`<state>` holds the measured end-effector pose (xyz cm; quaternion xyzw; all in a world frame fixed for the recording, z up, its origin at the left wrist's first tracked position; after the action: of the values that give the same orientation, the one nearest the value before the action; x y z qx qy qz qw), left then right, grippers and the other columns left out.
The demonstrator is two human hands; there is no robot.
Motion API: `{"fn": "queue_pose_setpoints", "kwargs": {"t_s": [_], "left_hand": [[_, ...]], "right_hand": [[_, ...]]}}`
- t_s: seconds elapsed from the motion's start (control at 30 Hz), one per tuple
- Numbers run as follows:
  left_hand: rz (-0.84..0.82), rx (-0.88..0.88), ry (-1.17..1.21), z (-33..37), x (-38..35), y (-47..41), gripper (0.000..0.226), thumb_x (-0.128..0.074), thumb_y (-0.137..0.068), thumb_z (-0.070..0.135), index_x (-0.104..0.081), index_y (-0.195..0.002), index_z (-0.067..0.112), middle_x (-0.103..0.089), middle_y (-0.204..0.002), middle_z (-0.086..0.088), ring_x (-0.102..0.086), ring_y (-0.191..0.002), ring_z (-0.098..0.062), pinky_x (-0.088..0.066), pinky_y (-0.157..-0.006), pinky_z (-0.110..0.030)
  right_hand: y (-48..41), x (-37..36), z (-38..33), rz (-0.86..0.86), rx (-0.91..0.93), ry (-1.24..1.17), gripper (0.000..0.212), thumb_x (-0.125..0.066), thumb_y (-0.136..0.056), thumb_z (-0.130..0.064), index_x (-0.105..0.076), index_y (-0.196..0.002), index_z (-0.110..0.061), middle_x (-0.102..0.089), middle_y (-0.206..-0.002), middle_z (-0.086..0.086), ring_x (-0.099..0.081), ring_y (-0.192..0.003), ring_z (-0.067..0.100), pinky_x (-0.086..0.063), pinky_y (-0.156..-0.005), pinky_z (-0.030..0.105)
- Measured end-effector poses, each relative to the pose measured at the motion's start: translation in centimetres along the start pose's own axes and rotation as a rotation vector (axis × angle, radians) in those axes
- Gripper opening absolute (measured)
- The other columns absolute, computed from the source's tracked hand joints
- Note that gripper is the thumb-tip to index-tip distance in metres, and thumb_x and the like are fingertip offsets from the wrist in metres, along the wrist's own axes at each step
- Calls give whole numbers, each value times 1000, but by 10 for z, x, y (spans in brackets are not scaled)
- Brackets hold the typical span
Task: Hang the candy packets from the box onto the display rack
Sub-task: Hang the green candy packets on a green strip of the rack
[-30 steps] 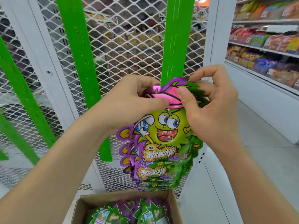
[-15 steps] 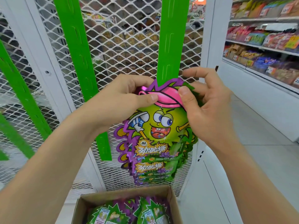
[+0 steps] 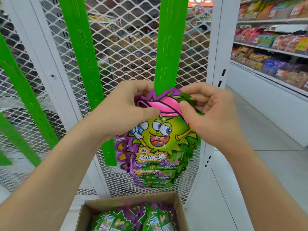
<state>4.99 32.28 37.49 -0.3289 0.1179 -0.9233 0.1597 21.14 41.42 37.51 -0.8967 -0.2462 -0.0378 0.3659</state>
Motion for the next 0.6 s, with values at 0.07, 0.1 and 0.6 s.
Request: {"fn": "queue_pose_setpoints", "kwargs": {"t_s": [0.07, 0.1, 0.6], "left_hand": [[-22, 2, -15, 1, -1, 2, 31, -85, -86, 16, -71, -113, 20, -77, -110, -1, -70, -106, -24, -54, -103, -50], [-39, 7, -16, 1, -2, 4, 35, -85, -87, 12, -70, -116, 24, -77, -113, 4, -70, -110, -18, -52, -107, -45], [-49, 57, 120, 4, -11, 9, 46, -79, -89, 2, -70, -123, 31, -78, -117, 12, -74, -109, -12, -60, -98, -34]], "right_hand": [[0, -3, 3, -27, -50, -33, 30, -77, -85, 2, -75, -97, -25, -80, -86, -2, -76, -79, 16, -64, -76, 40], [0, -5, 5, -57, -80, -46, 28, -78, -84, 0, -75, -94, -25, -80, -86, -1, -77, -78, 18, -64, -75, 41], [1, -12, 4, -114, -128, 4, 10, -73, -96, -17, -83, -95, -21, -78, -85, 14, -72, -76, 41, -59, -68, 62]]}}
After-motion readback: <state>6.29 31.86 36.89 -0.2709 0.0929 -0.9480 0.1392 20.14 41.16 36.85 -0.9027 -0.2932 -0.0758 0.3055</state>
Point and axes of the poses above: each hand's wrist, its own y-axis away from the middle knuckle, its own x-axis out of the back of the hand, z = x × y, the point moved 10 cm from there along -y, towards the middle knuckle
